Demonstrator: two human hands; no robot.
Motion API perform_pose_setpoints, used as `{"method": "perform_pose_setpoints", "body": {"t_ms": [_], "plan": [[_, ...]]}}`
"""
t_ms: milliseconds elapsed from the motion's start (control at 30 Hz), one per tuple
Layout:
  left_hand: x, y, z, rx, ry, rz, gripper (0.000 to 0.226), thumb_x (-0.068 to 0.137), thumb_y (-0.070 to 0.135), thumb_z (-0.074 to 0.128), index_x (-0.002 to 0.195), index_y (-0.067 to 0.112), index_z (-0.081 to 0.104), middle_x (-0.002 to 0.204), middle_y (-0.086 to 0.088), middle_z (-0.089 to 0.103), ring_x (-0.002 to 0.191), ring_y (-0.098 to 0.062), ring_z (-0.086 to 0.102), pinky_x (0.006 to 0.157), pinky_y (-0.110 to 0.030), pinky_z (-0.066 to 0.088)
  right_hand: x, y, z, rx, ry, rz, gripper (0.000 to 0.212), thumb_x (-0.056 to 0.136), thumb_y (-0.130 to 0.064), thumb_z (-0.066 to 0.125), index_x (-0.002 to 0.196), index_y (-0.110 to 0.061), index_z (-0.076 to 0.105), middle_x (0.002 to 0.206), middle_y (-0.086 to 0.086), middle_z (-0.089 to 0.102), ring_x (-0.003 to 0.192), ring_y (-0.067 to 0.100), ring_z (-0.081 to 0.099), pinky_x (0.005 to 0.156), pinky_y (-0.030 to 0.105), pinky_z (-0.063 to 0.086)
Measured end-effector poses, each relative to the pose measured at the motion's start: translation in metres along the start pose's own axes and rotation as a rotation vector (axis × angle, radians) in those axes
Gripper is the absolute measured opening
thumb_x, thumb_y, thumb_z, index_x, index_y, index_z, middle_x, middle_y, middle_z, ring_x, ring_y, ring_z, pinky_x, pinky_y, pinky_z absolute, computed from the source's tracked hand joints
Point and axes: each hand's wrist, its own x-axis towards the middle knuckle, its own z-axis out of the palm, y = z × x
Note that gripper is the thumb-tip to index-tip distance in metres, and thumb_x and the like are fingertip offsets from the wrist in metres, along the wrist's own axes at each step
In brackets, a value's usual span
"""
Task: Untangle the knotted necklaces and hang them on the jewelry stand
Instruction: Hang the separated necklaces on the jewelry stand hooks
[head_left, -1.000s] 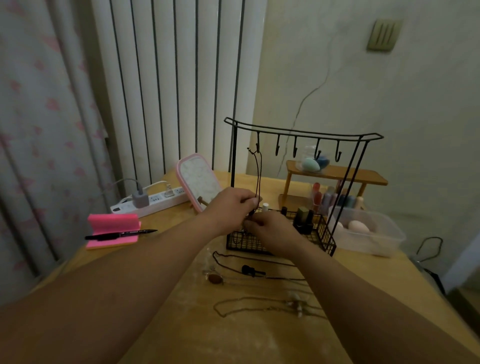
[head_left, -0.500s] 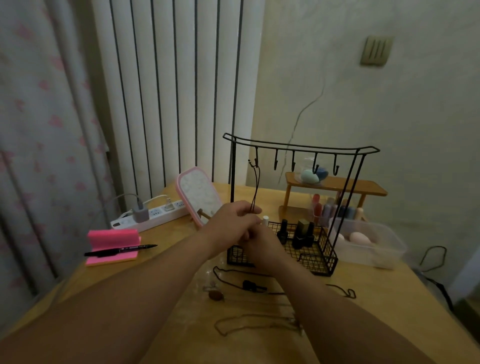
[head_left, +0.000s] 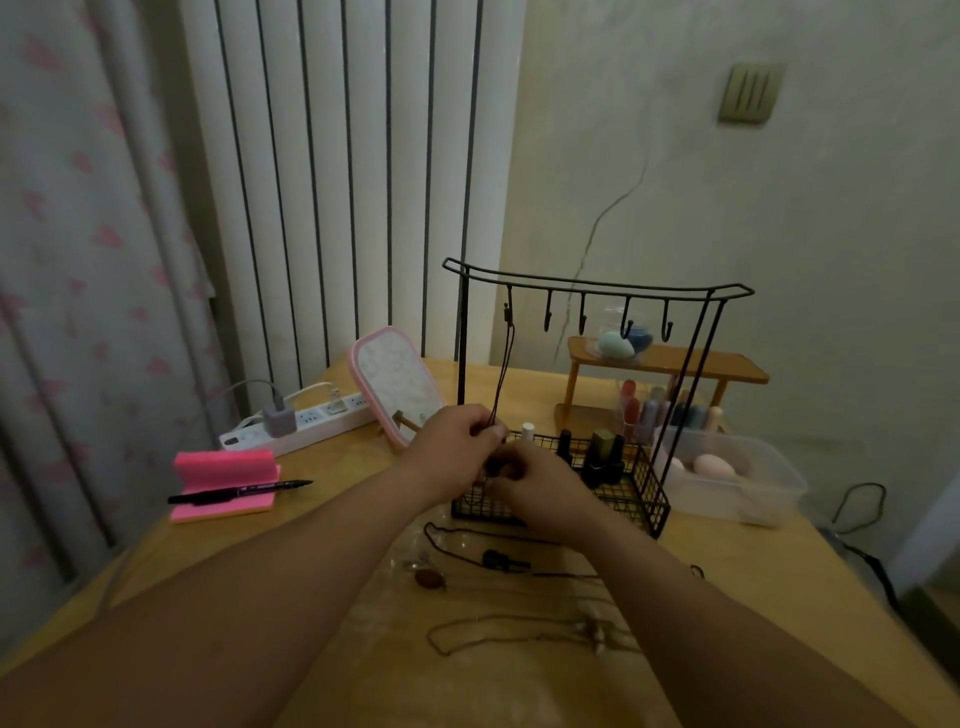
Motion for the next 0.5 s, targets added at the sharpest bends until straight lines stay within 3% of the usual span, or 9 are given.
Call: {"method": "perform_pose_setpoints", "body": {"t_ms": [100, 233, 300, 367, 433, 500], "plan": [[-0.004, 0.002, -0.003, -0.009, 0.008, -0.004, 0.023, 0.105, 0.026, 0.060, 0.125, 0.018, 0.068, 0.110, -0.001, 0.068, 0.082, -0.013, 0.065, 0.057, -0.017, 0.052, -0.008, 0.004, -0.016, 0.094, 0.068, 0.004, 0.033, 0.097, -0.024, 0.068, 0.128, -0.025, 0.056, 0.106, -0.003, 0.067, 0.094, 0.015, 0.068, 0.082, 0.034, 0.060], [-0.017, -0.004, -0.009, 0.057, 0.158, 0.075, 0.044, 0.100, 0.035, 0.062, 0.142, 0.025, 0.055, 0.132, 0.009, 0.059, 0.107, -0.022, 0.066, 0.087, -0.038, 0.059, -0.021, 0.012, -0.029, 0.118, 0.220, -0.007, 0.037, 0.097, -0.035, 0.070, 0.131, -0.026, 0.056, 0.111, -0.013, 0.062, 0.102, 0.004, 0.061, 0.079, 0.022, 0.051], [-0.027, -0.008, -0.013, 0.082, 0.245, 0.140, 0.039, 0.097, 0.031, 0.061, 0.136, 0.024, 0.057, 0.129, 0.006, 0.058, 0.108, -0.022, 0.063, 0.091, -0.039, 0.055, -0.033, 0.012, -0.034, 0.083, 0.290, -0.030, 0.028, 0.097, -0.037, 0.070, 0.120, -0.025, 0.060, 0.105, -0.014, 0.061, 0.098, 0.001, 0.058, 0.078, 0.022, 0.050], [-0.039, -0.009, -0.016, 0.110, 0.262, 0.161, 0.017, 0.098, 0.023, 0.061, 0.115, 0.023, 0.062, 0.111, 0.004, 0.063, 0.098, -0.016, 0.061, 0.082, -0.033, 0.052, -0.045, 0.012, -0.036, 0.040, 0.305, -0.062, 0.015, 0.099, -0.033, 0.067, 0.109, -0.024, 0.064, 0.099, -0.016, 0.062, 0.092, -0.002, 0.059, 0.075, 0.021, 0.051], [-0.052, -0.010, -0.018, 0.171, 0.133, 0.112, 0.005, 0.100, 0.025, 0.063, 0.095, 0.024, 0.064, 0.091, 0.005, 0.065, 0.085, -0.012, 0.060, 0.074, -0.034, 0.052, -0.059, 0.012, -0.034, -0.016, 0.217, -0.071, 0.007, 0.101, -0.028, 0.065, 0.102, -0.022, 0.067, 0.095, -0.016, 0.063, 0.087, -0.006, 0.060, 0.075, 0.019, 0.052], [-0.067, -0.010, -0.019, 0.328, -0.086, 0.056, 0.015, 0.099, 0.034, 0.065, 0.088, 0.024, 0.066, 0.086, 0.004, 0.066, 0.081, -0.014, 0.062, 0.075, -0.041, 0.057, -0.072, 0.011, -0.029, -0.115, 0.064, -0.059, 0.010, 0.102, -0.030, 0.064, 0.102, -0.022, 0.071, 0.095, -0.010, 0.067, 0.088, 0.002, 0.062, 0.083, 0.032, 0.057]]}}
